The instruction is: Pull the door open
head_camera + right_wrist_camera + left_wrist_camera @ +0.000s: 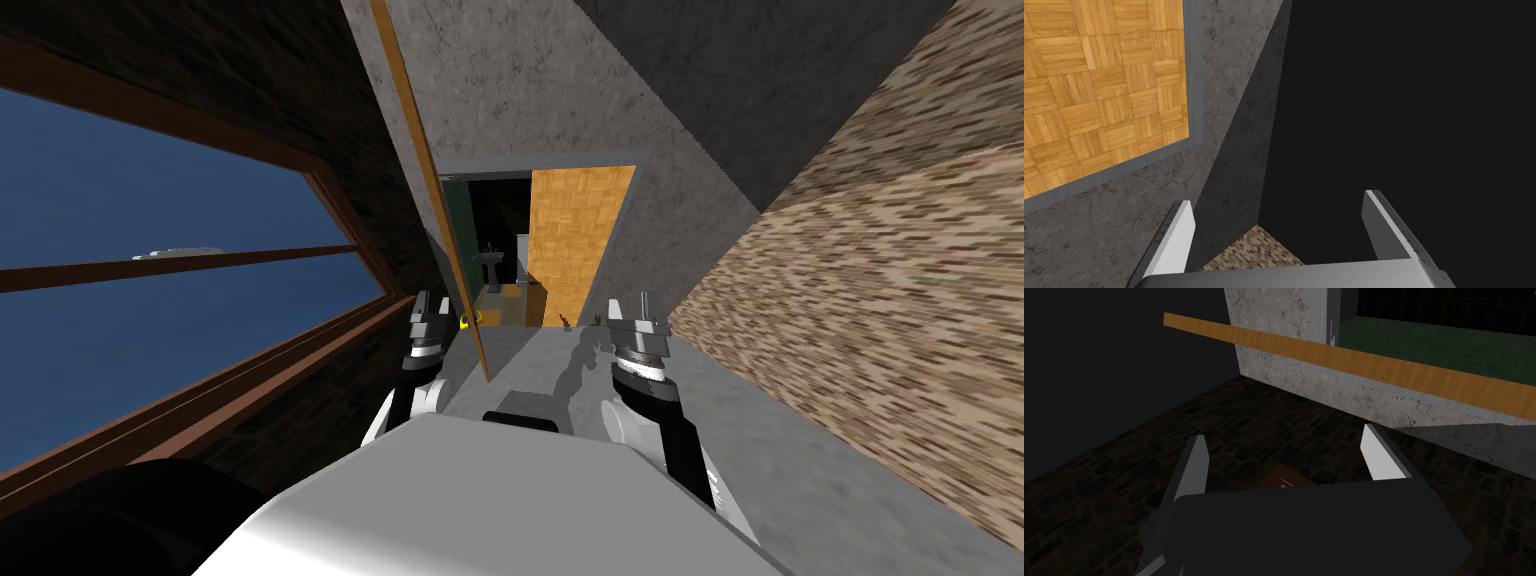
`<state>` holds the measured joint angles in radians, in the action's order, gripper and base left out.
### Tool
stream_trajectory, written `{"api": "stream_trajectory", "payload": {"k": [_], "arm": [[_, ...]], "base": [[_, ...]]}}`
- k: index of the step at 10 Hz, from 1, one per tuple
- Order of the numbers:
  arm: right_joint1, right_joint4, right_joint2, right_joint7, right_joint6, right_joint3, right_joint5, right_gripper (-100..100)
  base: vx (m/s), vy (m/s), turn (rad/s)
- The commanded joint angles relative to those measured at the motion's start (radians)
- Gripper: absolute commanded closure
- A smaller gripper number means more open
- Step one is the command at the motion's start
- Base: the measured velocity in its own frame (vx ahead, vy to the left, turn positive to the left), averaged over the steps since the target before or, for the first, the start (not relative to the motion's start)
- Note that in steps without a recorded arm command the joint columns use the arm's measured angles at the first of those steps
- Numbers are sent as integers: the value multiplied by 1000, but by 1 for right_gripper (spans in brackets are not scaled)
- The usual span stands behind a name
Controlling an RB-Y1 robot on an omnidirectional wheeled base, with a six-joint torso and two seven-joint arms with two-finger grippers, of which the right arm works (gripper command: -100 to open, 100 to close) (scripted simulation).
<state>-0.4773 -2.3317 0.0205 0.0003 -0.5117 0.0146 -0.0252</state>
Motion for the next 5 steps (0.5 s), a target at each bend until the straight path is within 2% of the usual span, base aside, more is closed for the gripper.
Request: {"api": "stream_trajectory", "payload": {"k": [1, 5], "arm": [[9, 28, 7, 7, -7, 1, -18, -100], [37, 109, 24, 27, -29, 4, -69, -100]], "base": [[37, -3, 98], [85, -22, 112]]}}
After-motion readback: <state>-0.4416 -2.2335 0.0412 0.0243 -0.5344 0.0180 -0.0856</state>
